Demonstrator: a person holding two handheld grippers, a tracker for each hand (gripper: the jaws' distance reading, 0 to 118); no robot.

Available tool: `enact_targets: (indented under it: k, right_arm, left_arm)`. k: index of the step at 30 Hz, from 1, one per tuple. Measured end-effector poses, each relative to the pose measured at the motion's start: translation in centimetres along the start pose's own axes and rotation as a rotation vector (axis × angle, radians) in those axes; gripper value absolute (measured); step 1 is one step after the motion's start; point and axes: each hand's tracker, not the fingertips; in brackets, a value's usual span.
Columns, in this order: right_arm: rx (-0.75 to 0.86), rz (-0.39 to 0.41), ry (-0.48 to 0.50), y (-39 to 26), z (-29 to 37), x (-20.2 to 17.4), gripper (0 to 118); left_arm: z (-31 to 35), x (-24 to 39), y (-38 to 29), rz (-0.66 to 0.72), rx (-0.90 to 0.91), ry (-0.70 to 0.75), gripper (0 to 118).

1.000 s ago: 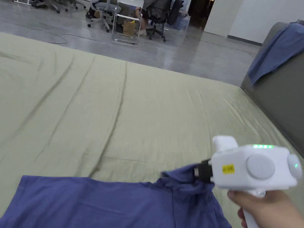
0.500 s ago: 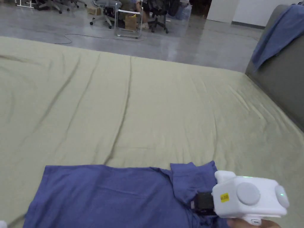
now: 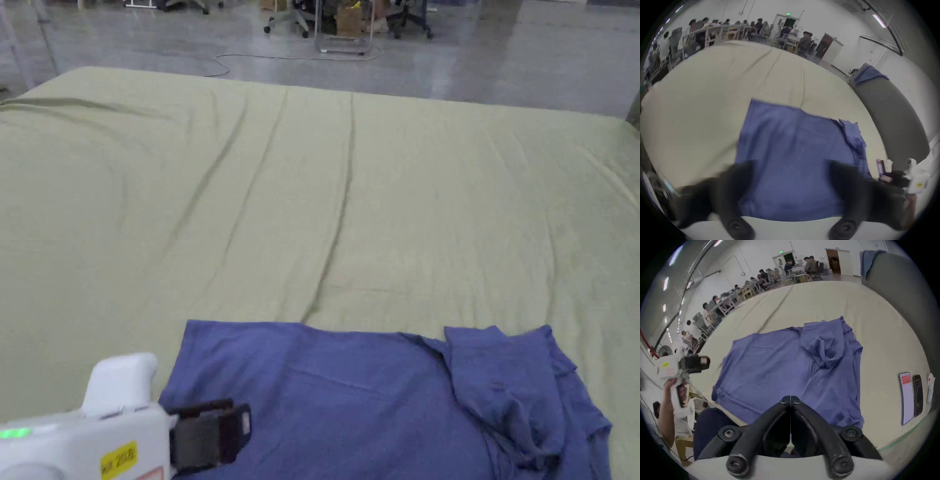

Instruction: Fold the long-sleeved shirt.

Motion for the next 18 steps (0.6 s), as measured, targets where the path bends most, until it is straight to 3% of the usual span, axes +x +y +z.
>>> enact_targets:
  k: [1,3,7,10,11,12,13,14,15,17,18]
  right_arm:
    - [0.006,0.003,-0.004,0.0,0.1,0.0,0]
    - [0.024,-0.002,-0.029,1.0,0.2,0.5,0]
    - [0.0,-0.04,-0.027,2.5,-1.4,1.7,0]
    - [-0.056,0.007,-0.042,6.2,-3.3,2.7,2]
    - [-0.044,0.017,-0.075,7.8,-3.7,3.2,25]
    - [-0.023,0.033,-0.101,9.6,-4.2,3.7,60]
    - [-0.008,0.053,-0.127,11.6,-5.0,4.4,99]
    - [-0.005,0.045,-0.162,13.4,-6.0,5.1,118]
    - [-0.007,0.021,-0.186,16.0,-7.3,6.1,118]
    - [0.014,-0.037,-0.206,20.3,-10.0,7.9,118]
    - [-0.019,-0.06,-0.218,22.3,-11.8,8.9,118]
  left_arm:
    - [-1.7,-0.3,2.0,-0.055,0.009,0.076,118]
    - [-5.5,-1.0,5.1,-0.107,0.064,0.24,118]
    - [-14.9,-3.0,8.9,-0.215,-0.111,0.345,118]
    - [-20.4,-5.2,9.1,-0.18,-0.201,0.344,100]
    - [-20.5,-5.2,8.7,-0.157,-0.226,0.299,99]
    - [-19.3,-4.7,8.7,-0.188,-0.138,0.322,93]
    - [-18.7,-4.2,9.0,-0.208,-0.156,0.322,77]
    - [-18.0,-3.7,9.1,-0.237,-0.145,0.31,34]
    - [-17.0,-3.3,9.2,-0.261,-0.107,0.292,1]
    - [-15.7,-2.5,8.9,-0.249,-0.088,0.167,1]
    - [-15.0,-2.2,8.9,-0.287,-0.071,0.266,1]
